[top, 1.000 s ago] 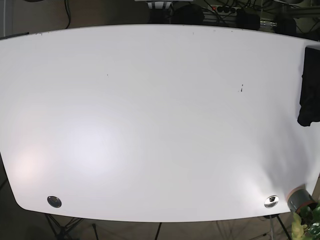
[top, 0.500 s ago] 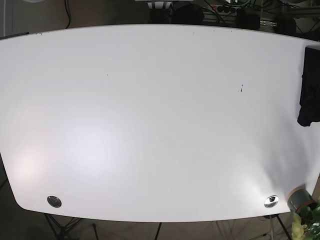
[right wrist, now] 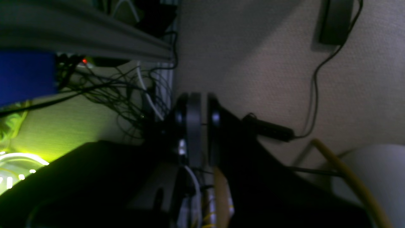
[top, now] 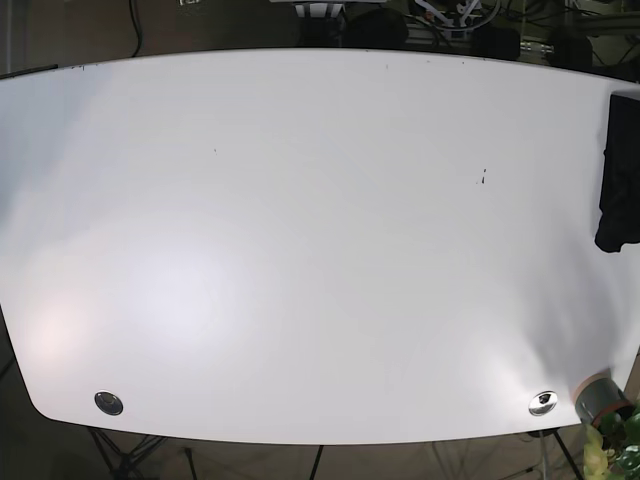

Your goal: Fold the T-shirt properly

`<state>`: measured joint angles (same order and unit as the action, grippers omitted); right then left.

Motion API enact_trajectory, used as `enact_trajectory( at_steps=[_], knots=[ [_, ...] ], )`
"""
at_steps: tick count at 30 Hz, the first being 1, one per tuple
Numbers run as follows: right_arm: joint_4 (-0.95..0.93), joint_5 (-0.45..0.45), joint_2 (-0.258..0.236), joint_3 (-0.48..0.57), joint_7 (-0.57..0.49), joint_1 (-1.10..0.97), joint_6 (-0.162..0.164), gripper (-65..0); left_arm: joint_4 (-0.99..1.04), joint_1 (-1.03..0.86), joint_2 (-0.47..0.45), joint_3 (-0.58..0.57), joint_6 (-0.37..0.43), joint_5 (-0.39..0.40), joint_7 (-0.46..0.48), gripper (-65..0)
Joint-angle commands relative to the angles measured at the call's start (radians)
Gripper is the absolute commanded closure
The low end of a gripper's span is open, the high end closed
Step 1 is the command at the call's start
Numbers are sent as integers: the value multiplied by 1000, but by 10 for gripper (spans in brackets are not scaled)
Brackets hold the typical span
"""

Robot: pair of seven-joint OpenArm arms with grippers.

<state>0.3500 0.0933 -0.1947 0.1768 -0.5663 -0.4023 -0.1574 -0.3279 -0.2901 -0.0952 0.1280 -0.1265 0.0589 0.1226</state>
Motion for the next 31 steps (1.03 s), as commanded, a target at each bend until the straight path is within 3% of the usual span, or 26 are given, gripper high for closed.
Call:
enact_trajectory(
  at_steps=[1, 7, 20, 31],
  knots=[
    [-49, 7, 5, -3, -16, 33, -5, -27, 49, 38, -4, -29, 41, -1, 5, -433],
    [-105, 7, 18, -4, 30, 107, -5, -27, 106, 102, -4, -98, 127, 0, 5, -438],
    [-107, 15, 41, -12, 286, 225, -1, -27, 108, 134, -4, -55, 132, 6, 4, -439],
    [-104, 15, 39, -12, 311, 245, -1, -27, 108, 136, -1, -6, 132, 0, 4, -439]
  ],
)
